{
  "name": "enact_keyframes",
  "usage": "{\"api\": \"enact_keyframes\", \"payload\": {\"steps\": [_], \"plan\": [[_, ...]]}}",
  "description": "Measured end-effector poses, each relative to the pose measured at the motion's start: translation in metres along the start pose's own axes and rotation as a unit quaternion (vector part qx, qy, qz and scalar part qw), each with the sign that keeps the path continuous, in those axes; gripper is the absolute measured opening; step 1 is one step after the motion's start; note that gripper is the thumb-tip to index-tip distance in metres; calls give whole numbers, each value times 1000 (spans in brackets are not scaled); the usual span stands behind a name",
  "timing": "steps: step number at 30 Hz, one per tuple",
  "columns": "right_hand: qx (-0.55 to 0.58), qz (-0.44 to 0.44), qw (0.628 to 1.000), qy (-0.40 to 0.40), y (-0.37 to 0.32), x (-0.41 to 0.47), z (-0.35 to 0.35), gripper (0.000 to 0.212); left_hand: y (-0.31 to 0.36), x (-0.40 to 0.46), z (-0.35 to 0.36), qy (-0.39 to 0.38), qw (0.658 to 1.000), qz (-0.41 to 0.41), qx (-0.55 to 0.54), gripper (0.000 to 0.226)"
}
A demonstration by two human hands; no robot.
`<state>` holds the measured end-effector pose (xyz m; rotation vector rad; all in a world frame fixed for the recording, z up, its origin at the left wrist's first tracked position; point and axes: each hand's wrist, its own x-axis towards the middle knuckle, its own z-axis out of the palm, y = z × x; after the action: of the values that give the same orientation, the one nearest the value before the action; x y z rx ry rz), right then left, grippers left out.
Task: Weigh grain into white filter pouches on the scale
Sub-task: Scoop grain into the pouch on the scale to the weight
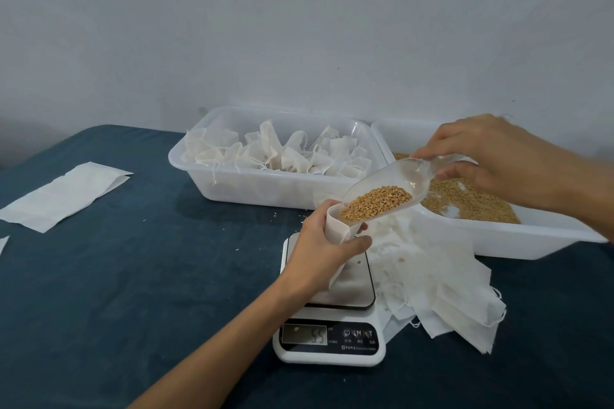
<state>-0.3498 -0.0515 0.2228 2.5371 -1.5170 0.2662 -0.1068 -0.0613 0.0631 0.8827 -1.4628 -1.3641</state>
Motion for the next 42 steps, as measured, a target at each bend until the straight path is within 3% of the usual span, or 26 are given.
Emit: {"api": "enact_keyframes", "payload": {"steps": [24, 42], "plan": [[-5, 2, 1000, -2, -2, 1, -1, 38, -2, 1, -2, -5, 1000, -3, 2, 38], [-5, 4, 1000, 1, -1, 2, 1, 38, 1, 2, -7, 5, 1000, -20, 14, 53]]}}
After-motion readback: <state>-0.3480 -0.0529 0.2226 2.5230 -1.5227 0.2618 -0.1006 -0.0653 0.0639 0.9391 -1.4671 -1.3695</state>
